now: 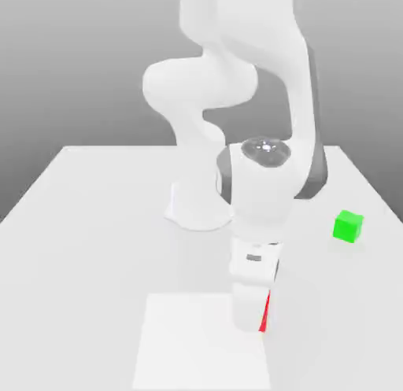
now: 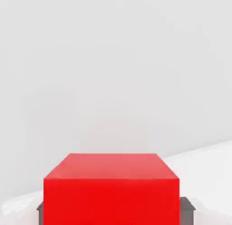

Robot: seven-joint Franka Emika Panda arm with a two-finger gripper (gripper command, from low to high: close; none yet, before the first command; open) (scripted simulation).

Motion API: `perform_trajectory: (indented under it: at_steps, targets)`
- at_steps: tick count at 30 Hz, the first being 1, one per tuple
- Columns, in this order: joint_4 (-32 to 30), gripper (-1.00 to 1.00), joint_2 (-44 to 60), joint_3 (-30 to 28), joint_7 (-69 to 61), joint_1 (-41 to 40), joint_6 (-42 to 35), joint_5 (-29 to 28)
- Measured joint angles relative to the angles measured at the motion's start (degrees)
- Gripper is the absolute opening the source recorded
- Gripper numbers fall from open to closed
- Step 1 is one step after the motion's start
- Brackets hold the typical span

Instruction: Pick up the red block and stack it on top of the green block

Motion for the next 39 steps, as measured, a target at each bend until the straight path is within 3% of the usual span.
perform_trajectory:
  at_steps: [16, 18, 27, 39]
  targets:
    - [-2.16, -1.0, -13.91, -3.93, 7.07, 1.59, -11.61, -9.04]
    - [-2.46, -1.0, -14.77, -1.77, 8.24, 1.7, -12.3, -8.03]
    - [-3.45, -1.0, -17.97, 5.61, 15.21, 16.17, -14.61, -2.9]
    - [-4.79, -1.0, -22.72, 17.83, 27.4, 28.06, -17.47, 0.16]
